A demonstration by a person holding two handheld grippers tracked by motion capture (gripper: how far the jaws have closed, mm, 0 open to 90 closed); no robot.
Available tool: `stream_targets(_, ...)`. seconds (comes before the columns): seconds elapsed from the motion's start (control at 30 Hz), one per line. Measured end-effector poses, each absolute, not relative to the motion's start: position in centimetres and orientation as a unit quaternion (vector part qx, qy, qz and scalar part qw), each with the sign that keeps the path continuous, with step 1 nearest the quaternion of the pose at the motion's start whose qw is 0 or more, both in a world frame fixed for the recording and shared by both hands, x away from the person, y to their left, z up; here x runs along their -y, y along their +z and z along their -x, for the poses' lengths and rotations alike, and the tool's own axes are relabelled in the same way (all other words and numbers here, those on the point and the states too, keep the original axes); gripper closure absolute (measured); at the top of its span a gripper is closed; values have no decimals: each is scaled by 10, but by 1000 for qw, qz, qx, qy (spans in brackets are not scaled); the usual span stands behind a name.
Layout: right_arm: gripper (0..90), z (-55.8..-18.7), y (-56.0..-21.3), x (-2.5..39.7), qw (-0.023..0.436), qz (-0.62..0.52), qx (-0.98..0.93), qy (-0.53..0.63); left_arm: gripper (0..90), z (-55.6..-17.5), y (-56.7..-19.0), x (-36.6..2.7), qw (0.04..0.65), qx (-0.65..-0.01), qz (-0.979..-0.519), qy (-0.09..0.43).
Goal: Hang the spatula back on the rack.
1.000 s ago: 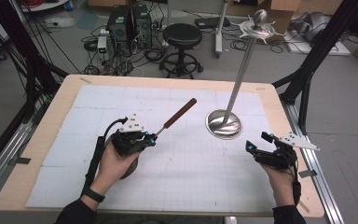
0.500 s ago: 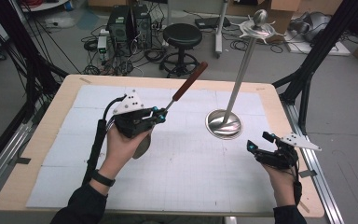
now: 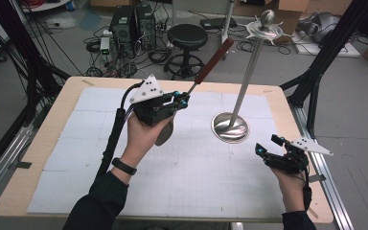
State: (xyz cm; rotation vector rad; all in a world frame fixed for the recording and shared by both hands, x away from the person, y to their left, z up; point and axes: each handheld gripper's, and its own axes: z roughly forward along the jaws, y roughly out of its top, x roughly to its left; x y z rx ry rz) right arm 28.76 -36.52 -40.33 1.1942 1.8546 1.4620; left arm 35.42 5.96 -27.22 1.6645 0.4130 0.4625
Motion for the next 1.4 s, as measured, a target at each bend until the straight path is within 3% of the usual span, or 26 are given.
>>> stream_targets(0.47,185,-287,-403,366,243,-439,-678,537,845,-369,-261,-34,642,-160,-721,206)
stream_targets(1.4,186,-288,-404,368,243,-441,-677,537,844,-392,-273,-7,636,-170,-725,199)
